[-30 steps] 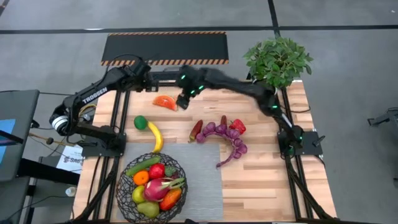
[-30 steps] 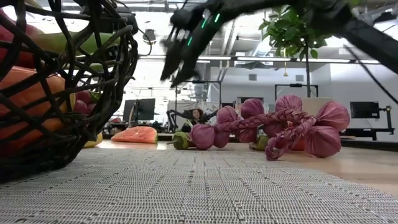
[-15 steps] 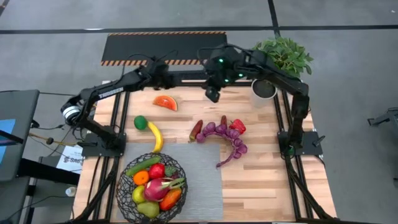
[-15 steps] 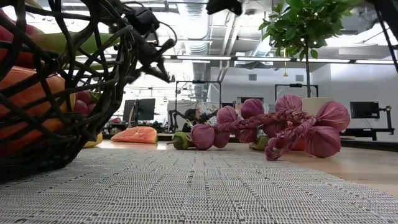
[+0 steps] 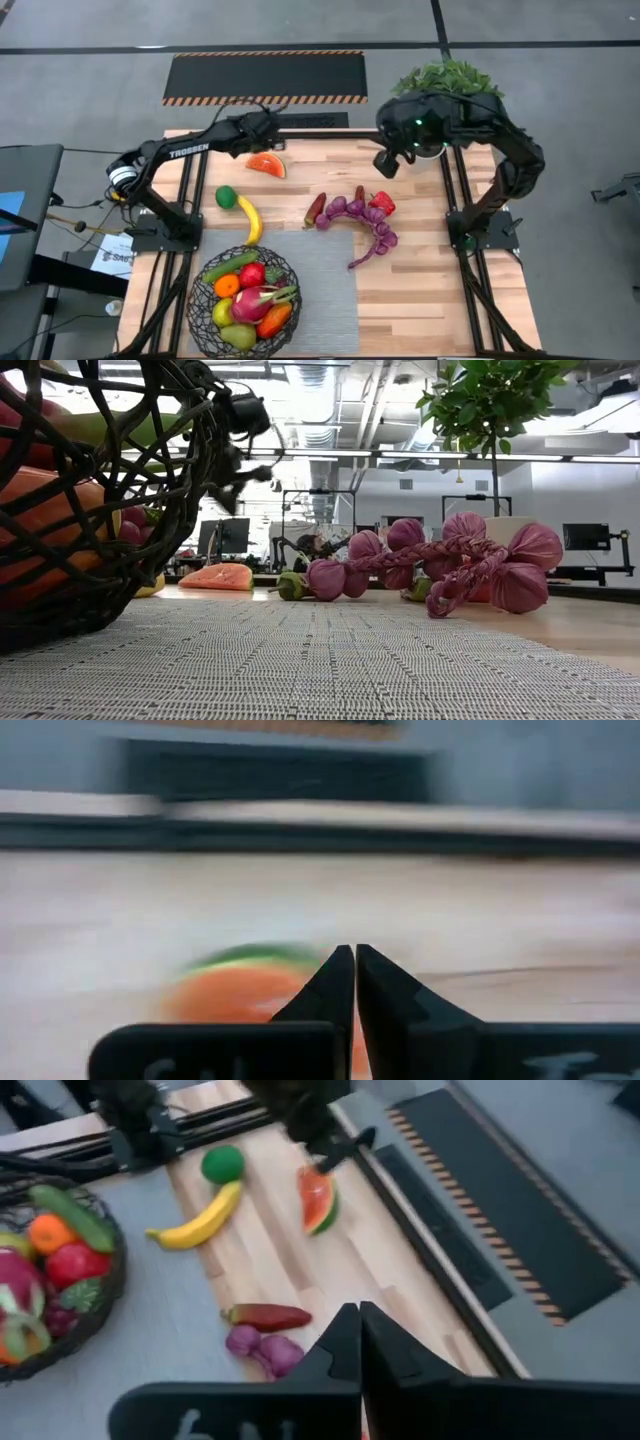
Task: Build produce basket
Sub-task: Move the watermelon to the center of the table
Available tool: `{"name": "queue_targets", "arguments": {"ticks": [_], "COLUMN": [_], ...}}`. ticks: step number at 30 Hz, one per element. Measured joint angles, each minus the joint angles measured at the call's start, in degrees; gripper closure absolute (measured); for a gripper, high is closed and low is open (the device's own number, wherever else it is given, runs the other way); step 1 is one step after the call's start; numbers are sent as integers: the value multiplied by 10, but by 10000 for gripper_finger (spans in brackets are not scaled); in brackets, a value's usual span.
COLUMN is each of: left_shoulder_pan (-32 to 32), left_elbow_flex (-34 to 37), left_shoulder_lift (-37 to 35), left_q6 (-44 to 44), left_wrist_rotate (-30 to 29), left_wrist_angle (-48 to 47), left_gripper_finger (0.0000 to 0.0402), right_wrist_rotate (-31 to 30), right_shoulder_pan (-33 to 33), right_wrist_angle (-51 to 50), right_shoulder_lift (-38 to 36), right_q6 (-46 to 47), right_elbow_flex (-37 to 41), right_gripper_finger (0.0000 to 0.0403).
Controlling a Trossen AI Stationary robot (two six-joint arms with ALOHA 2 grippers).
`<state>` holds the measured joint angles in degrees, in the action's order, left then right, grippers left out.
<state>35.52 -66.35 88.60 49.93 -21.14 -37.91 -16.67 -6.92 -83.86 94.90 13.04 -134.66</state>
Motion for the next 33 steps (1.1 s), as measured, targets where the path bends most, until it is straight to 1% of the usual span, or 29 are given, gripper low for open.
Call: {"name": "queue_targets", "arguments": {"ticks": [2, 4, 6, 9, 10, 12, 14, 18, 24, 31, 33], "left_shoulder_pan": [-7, -11, -11, -10, -10, -13, -21, -36, -39, -40, -46], "left_elbow_flex": [0, 0, 0, 0, 0, 0, 1, 0, 0, 0, 0], "left_shoulder_lift": [3, 4, 5, 15, 23, 42, 60, 97, 132, 172, 186], "left_q6": [-12, -12, -2, -3, 0, 20, 25, 40, 49, 39, 28], "left_wrist_rotate": [-55, -94, -108, -106, -99, -69, -44, -27, -13, 74, 98], "left_wrist_angle": [-76, -132, -156, -141, -136, -137, -115, -107, -101, -85, -67], "left_gripper_finger": [401, 401, 401, 401, 401, 401, 401, 401, 401, 401, 401], "right_wrist_rotate": [-27, -45, -56, -59, -59, -59, -59, -59, -58, -58, -58], "right_shoulder_pan": [14, 21, 26, 28, 27, 27, 27, 31, 45, 55, 59], "right_wrist_angle": [-2, -3, -3, -2, -2, -2, -1, -1, -1, -2, -4], "right_shoulder_lift": [-3, -1, 0, -1, 0, 1, 0, -1, -1, -1, -1], "right_q6": [6, 7, 7, 6, 7, 10, 20, 21, 23, 24, 25], "right_elbow_flex": [0, 1, 1, 14, 20, 35, 50, 68, 86, 86, 86], "right_gripper_finger": [395, 395, 392, 385, 383, 381, 382, 388, 389, 383, 385]}}
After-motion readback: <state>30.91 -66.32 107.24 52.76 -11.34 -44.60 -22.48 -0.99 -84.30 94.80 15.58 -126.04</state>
